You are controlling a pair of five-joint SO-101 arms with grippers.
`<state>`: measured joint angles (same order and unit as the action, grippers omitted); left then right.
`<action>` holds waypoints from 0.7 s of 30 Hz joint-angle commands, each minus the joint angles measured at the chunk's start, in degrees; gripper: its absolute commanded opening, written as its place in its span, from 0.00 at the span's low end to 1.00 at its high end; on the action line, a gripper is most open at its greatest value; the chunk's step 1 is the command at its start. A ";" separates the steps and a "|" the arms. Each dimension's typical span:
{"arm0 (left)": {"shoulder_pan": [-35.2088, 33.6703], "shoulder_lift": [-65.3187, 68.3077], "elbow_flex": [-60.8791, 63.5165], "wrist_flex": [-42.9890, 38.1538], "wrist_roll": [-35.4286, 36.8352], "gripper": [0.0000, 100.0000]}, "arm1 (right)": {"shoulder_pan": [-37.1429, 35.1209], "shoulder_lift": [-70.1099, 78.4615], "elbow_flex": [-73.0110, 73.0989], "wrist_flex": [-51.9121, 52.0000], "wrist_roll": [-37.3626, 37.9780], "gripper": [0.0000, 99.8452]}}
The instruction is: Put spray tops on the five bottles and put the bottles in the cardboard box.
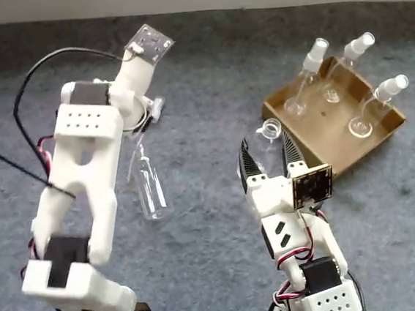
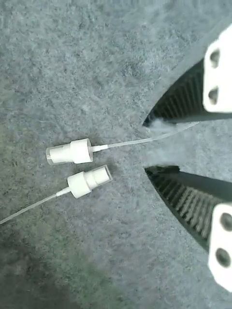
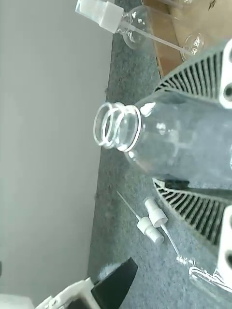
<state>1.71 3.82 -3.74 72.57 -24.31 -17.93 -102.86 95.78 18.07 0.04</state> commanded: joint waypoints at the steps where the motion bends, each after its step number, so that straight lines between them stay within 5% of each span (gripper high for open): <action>1: 1.45 9.54 -15.69 4.04 -0.44 0.15 | -0.48 -1.36 9.01 0.31 0.00 0.14; 12: 1.54 38.64 -49.89 15.38 -0.44 0.15 | -0.48 -1.36 9.01 0.31 0.00 0.14; 21: 1.45 57.89 -72.13 16.44 -0.26 0.15 | -0.48 -1.36 9.01 0.31 0.00 0.14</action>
<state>1.80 57.54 -66.15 88.75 -24.31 -17.93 -102.86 95.78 18.07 0.04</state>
